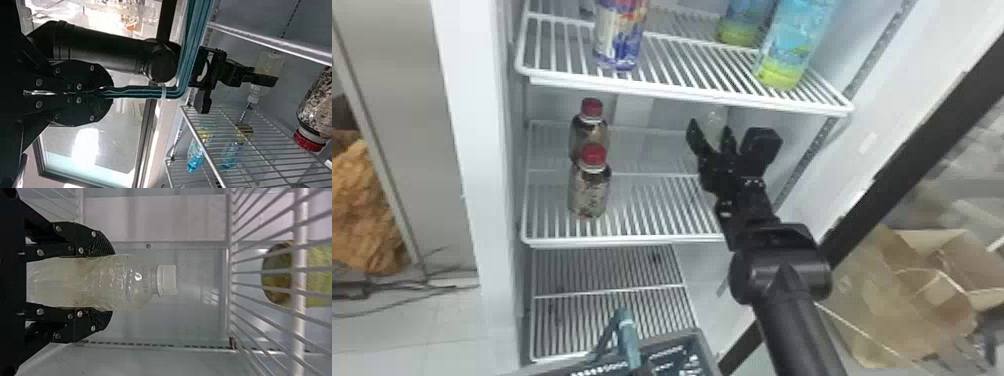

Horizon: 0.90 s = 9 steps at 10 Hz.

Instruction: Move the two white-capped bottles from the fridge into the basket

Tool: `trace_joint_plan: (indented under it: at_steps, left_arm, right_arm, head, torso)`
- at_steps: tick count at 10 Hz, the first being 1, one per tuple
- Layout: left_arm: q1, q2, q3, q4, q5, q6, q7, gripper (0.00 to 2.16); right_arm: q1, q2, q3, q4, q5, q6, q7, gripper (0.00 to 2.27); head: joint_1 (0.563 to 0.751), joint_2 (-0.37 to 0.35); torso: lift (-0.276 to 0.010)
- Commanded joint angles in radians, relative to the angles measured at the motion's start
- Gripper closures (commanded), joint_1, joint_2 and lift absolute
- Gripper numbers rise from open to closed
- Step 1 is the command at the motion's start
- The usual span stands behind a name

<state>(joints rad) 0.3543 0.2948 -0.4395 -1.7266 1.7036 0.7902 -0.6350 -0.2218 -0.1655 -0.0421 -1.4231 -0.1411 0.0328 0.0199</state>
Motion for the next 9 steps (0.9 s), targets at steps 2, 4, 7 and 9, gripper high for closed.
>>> trace_joint_plan:
  at_steps: [2,4,7,9]
  left_arm:
    - [0.002,-0.002,0.005,0.0,-0.001,-0.002,0.0,1.12]
    - [0.004,-0.002,0.007,0.0,-0.001,-0.002,0.0,1.12]
    - [0.006,-0.005,0.011,0.0,-0.003,-0.002,-0.002,1.12]
    - [0.006,-0.005,0.011,0.0,-0.003,-0.002,-0.002,1.12]
  right_arm:
    - [0.074,0.001,-0.022,-0.112,-0.008,0.038,-0.001,0.79]
    - [0.148,0.001,-0.026,-0.191,-0.034,0.036,0.0,0.79]
    - [0.276,0.003,-0.036,-0.34,-0.108,0.036,0.0,0.79]
    - [0.337,0.007,-0.052,-0.414,-0.13,0.051,-0.001,0.79]
  head:
    - [0.695,-0.35]
    - [0.695,-0.35]
    - [0.695,-0.35]
    - [0.695,-0.35]
  torso:
    - [-0.26]
    - [-0.26]
    - [-0.26]
    - [-0.26]
